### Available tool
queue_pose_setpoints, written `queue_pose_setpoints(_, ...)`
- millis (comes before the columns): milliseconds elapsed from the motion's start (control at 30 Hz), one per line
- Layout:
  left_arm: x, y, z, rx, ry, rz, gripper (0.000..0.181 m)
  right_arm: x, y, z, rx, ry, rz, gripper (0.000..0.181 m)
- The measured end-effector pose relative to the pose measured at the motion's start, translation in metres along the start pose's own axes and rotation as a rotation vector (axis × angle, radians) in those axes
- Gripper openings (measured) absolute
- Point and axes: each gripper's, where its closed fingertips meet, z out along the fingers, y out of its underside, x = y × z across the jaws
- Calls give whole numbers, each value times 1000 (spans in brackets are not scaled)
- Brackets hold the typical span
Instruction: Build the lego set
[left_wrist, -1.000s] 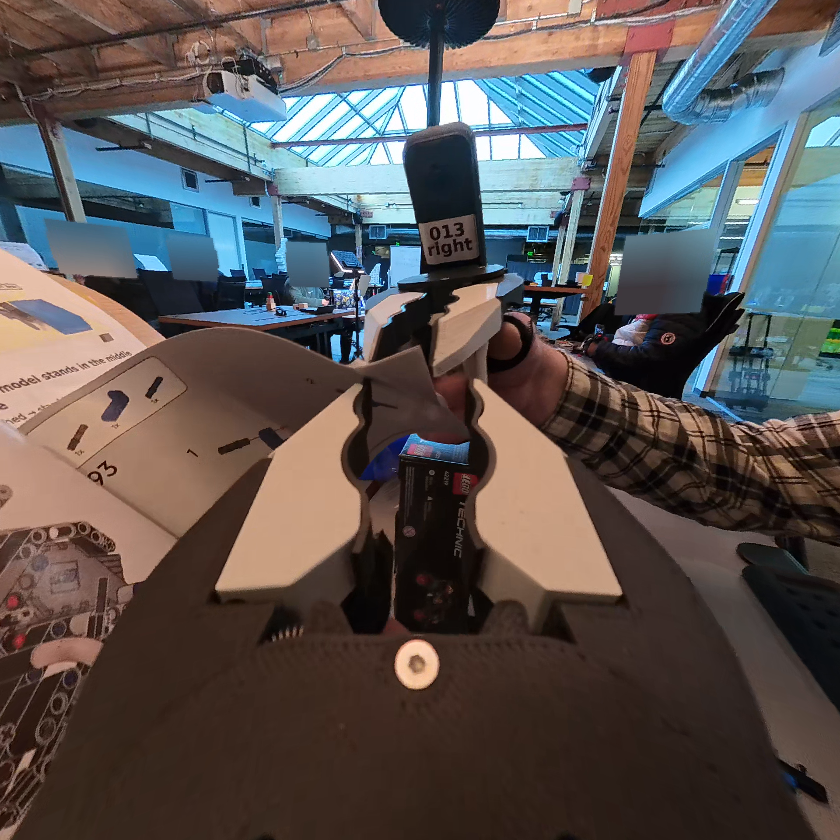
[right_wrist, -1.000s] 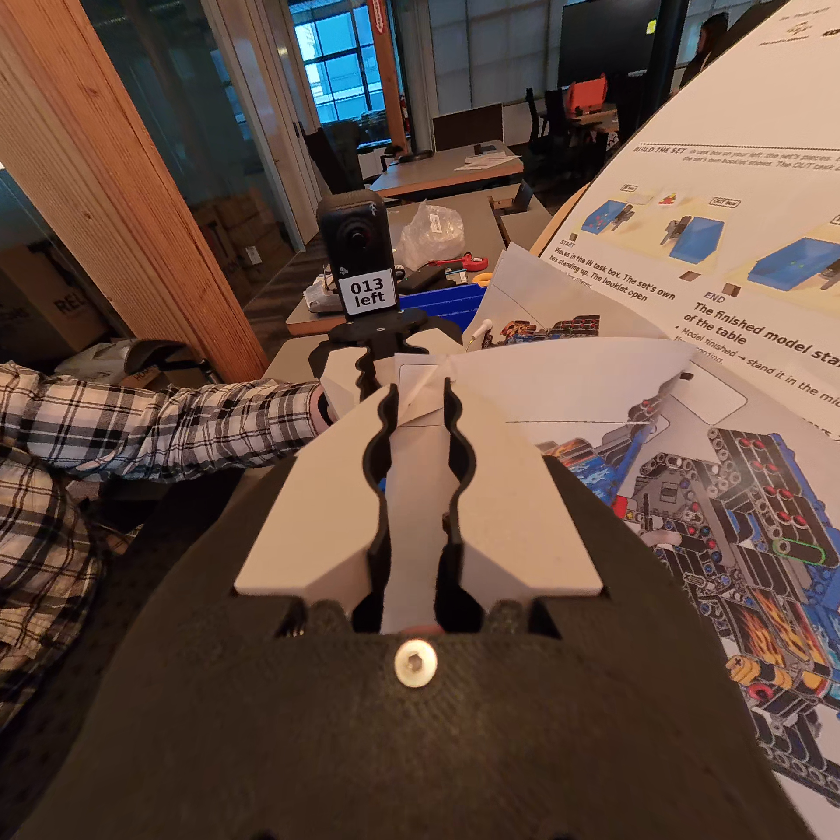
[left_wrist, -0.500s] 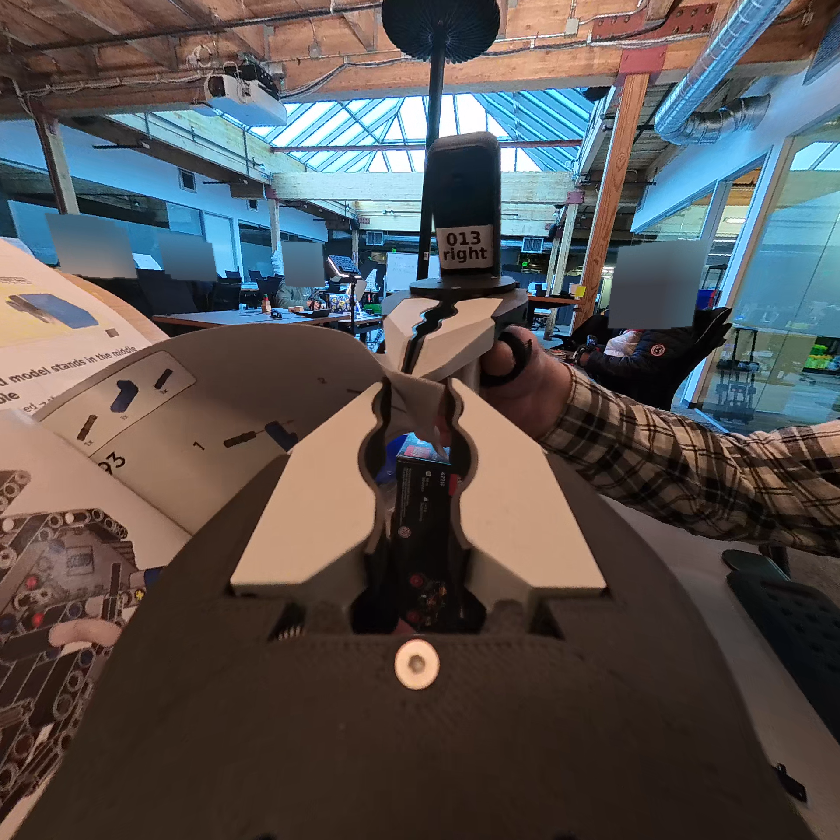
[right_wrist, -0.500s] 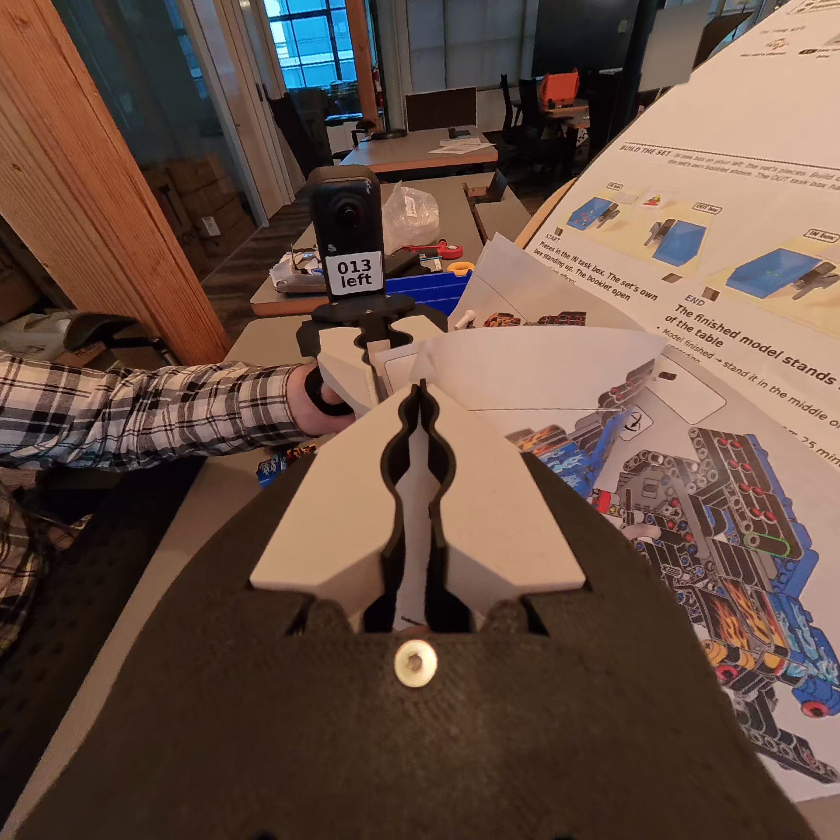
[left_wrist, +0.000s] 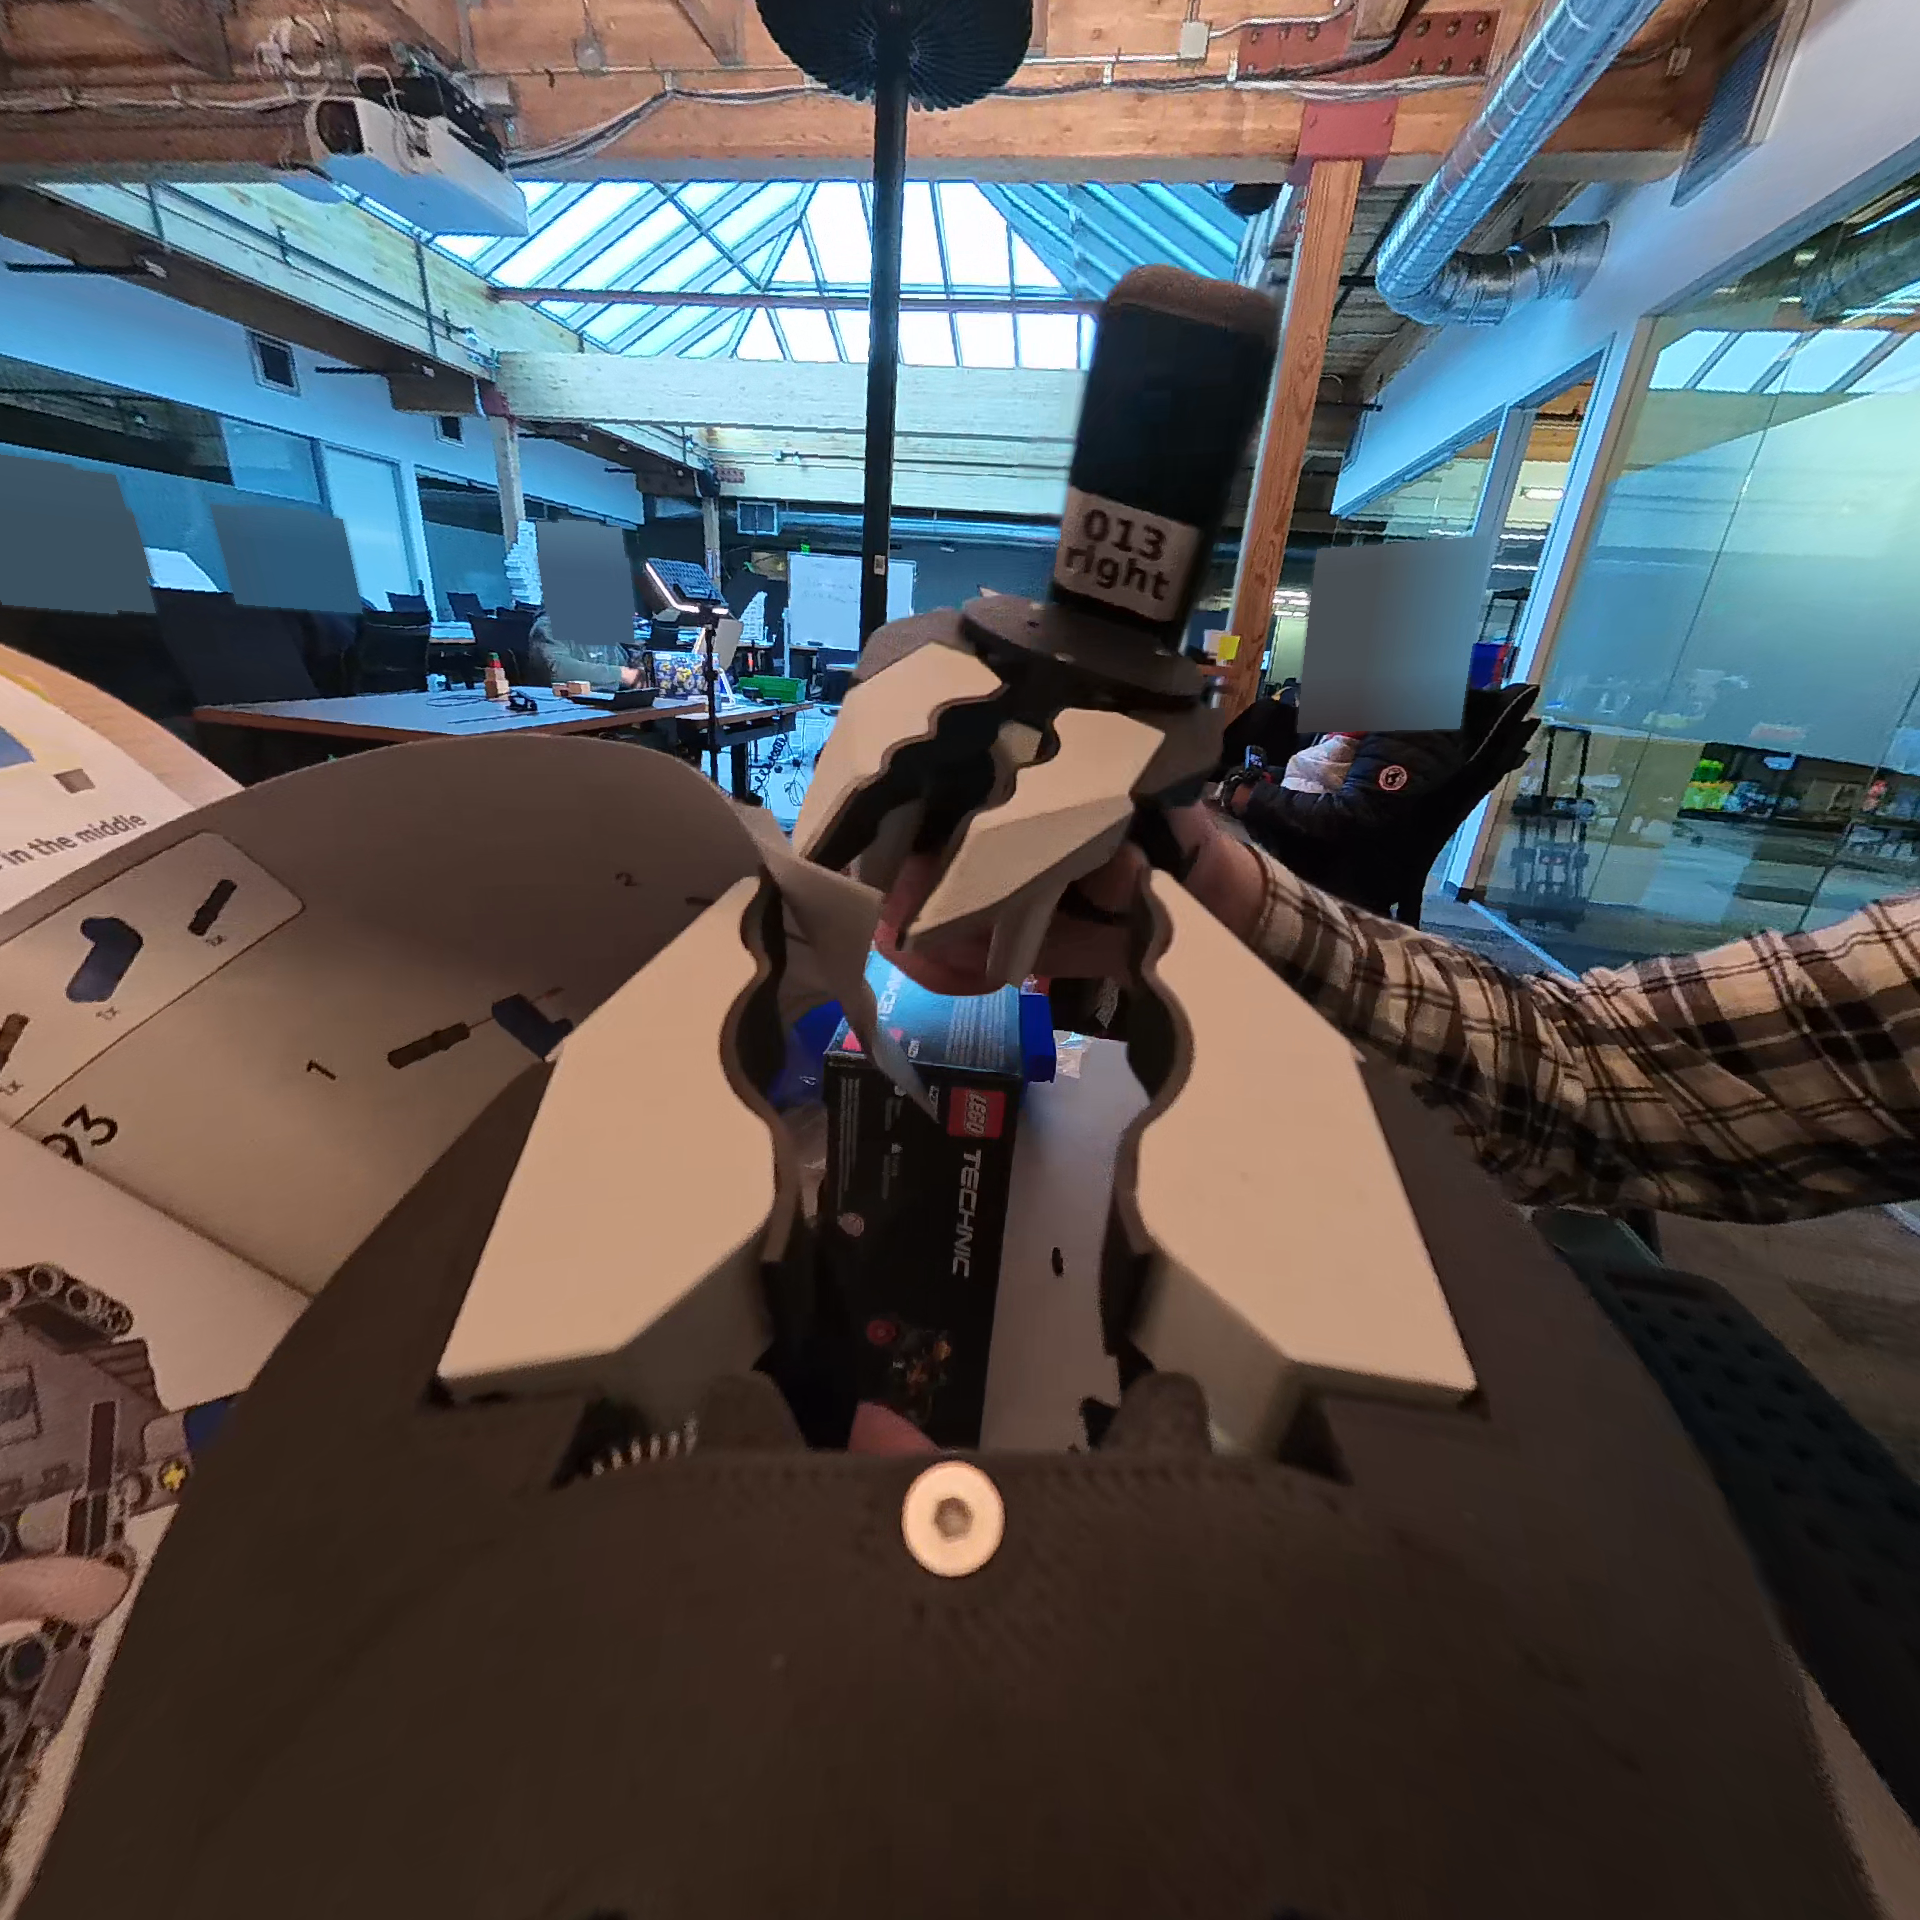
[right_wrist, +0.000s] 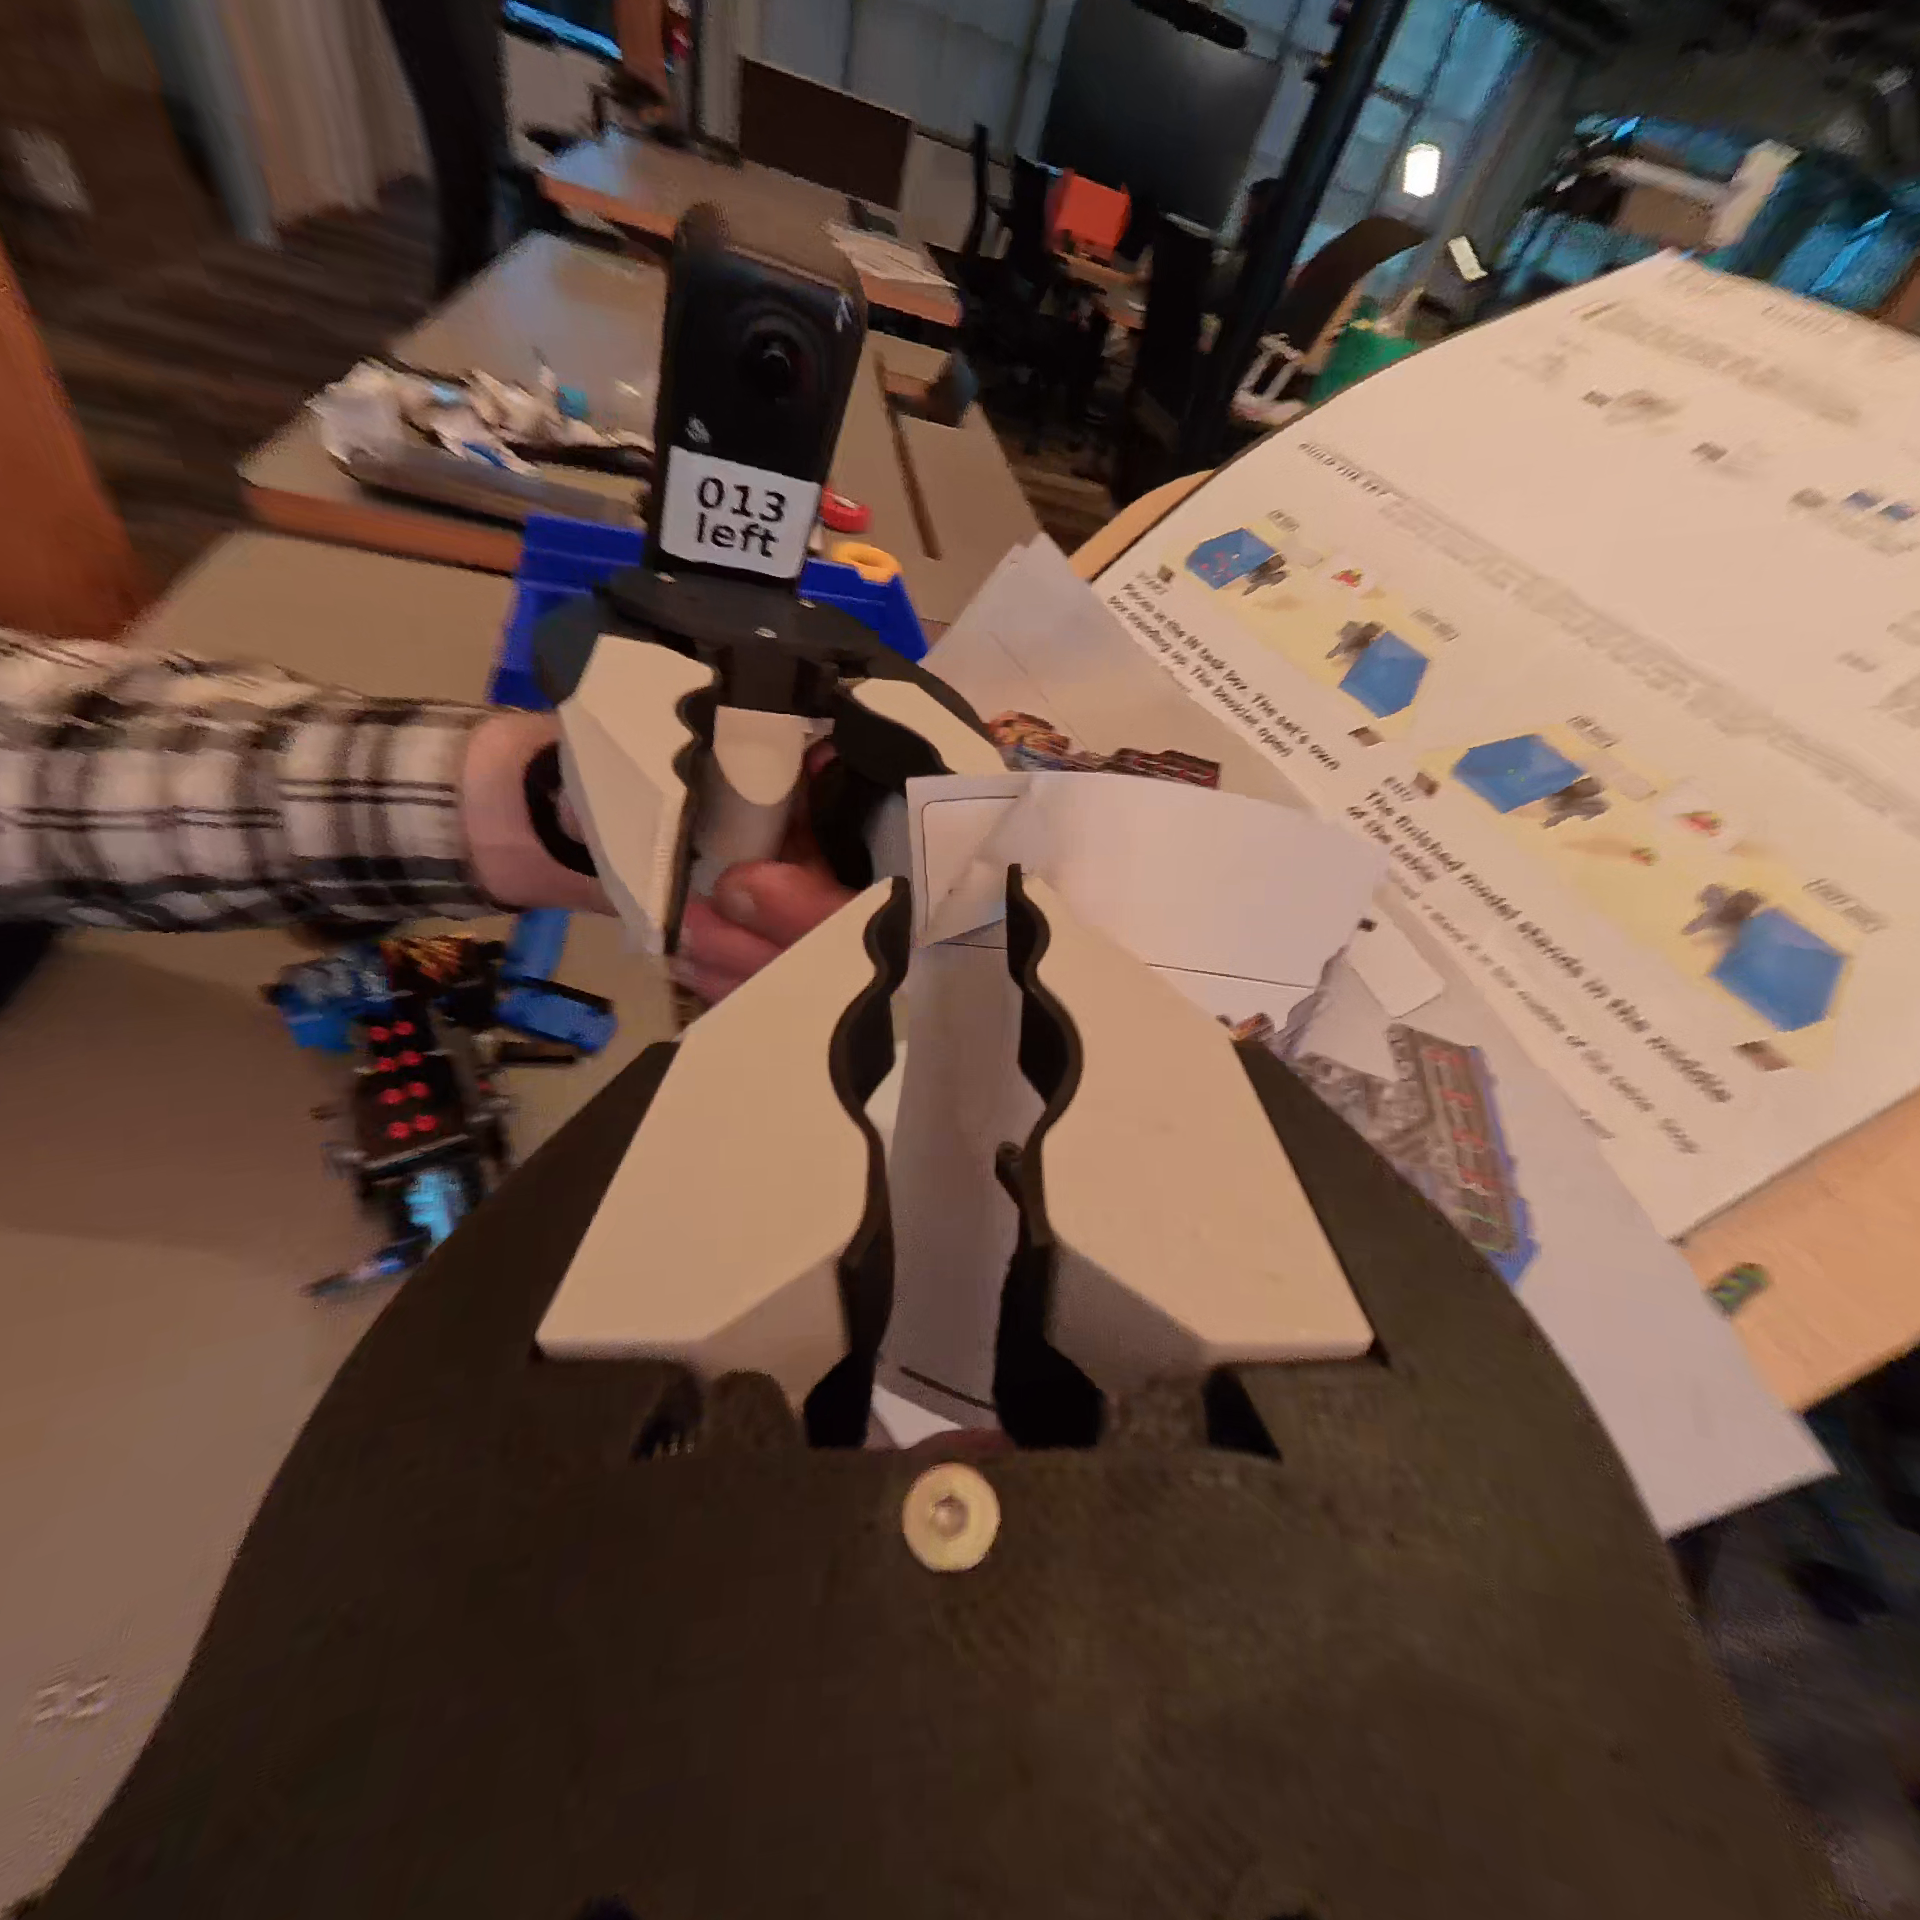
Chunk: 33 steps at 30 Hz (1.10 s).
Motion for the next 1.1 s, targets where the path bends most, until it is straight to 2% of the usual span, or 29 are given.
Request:
queue_pose_setpoints(167,5,-4,4,15,-9,-9,72,5,-7,0,-30,214,-208,15)
queue_pose_setpoints(267,7,-5,6,21,-22,-7,75,4,-9,1,-41,276,-259,19)
queue_pose_setpoints(400,7,-6,6,30,-25,-12,74,1,-9,2,-34,250,-228,27)
queue_pose_setpoints(567,12,-4,10,20,-15,-4,72,4,-9,4,-33,260,-224,25)
queue_pose_setpoints(733,10,-3,11,22,-11,-13,71,0,-8,5,-28,204,-183,31)
queue_pose_setpoints(900,10,-4,8,40,-4,-26,59,-4,-10,3,0,161,-165,25)
queue_pose_setpoints(1100,8,-1,4,56,8,-57,55,-8,-5,2,5,117,-148,28)
